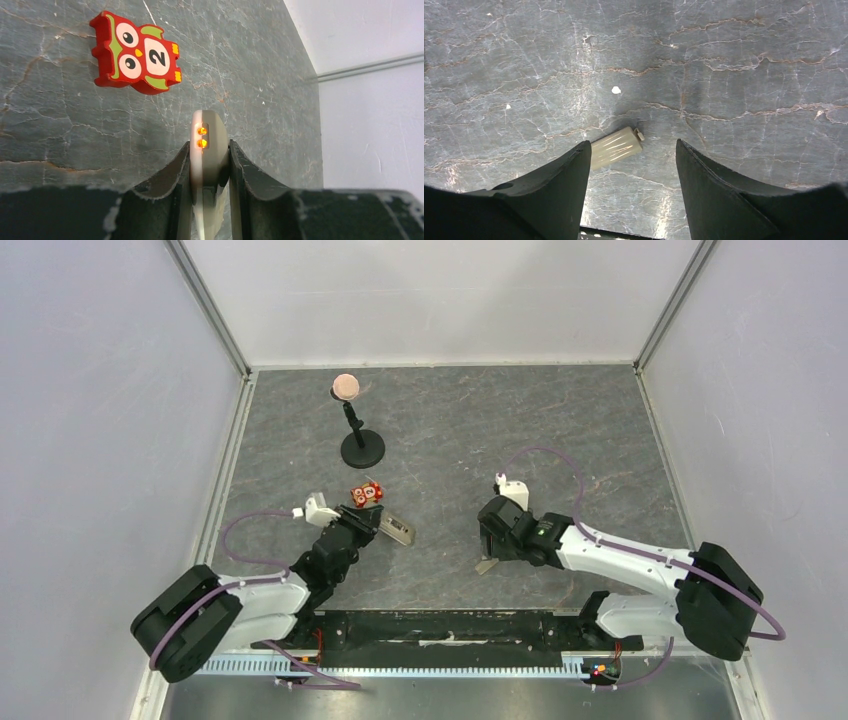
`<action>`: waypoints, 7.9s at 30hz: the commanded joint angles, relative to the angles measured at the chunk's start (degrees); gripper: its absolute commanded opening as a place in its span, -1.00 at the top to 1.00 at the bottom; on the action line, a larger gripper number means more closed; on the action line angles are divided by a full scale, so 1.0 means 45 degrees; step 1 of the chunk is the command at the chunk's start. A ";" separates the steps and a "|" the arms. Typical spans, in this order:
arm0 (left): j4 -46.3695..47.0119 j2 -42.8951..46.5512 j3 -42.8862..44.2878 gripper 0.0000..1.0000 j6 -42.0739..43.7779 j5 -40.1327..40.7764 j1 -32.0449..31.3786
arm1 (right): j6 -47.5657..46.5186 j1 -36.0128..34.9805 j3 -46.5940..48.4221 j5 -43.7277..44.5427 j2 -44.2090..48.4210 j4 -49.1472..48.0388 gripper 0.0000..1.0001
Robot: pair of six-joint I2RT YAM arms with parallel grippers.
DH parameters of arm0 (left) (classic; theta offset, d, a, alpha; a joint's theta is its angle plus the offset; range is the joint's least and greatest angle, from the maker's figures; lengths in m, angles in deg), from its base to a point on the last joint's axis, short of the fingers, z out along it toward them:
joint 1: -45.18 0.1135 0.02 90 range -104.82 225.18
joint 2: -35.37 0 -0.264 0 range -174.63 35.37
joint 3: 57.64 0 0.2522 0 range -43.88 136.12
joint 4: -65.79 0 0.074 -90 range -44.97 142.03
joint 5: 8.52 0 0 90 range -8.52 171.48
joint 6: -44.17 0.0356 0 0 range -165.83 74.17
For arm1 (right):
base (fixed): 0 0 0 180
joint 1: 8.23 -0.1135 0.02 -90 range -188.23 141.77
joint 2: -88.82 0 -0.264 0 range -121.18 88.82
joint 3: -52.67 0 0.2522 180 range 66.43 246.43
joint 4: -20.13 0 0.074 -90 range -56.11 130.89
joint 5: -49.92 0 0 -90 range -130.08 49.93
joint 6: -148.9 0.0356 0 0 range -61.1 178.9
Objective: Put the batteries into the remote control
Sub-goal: Place the remote control at the center of the board, then adjust the battery cover at the center of the board, then pick up the battery cover at the center of the board.
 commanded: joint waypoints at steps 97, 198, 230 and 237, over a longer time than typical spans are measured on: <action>-1.0898 0.4534 0.5436 0.07 0.6156 -0.6070 -0.0202 | -0.3339 0.0499 0.3722 -0.0504 -0.5377 0.0025 -0.41; -0.9825 0.3050 0.5321 0.05 0.3186 -1.0051 0.3736 | -1.7316 0.0146 0.1530 -0.6029 -0.2453 -0.0686 0.74; -0.3184 -0.2408 0.4605 -0.21 0.2383 -1.3574 0.1897 | -1.5769 0.0125 0.2701 -0.7781 -0.1641 -0.4024 0.75; -0.2435 -0.2970 0.4592 -0.08 0.1626 -1.3435 0.1887 | -1.5888 0.0121 0.2589 -0.7859 -0.1596 -0.4013 0.74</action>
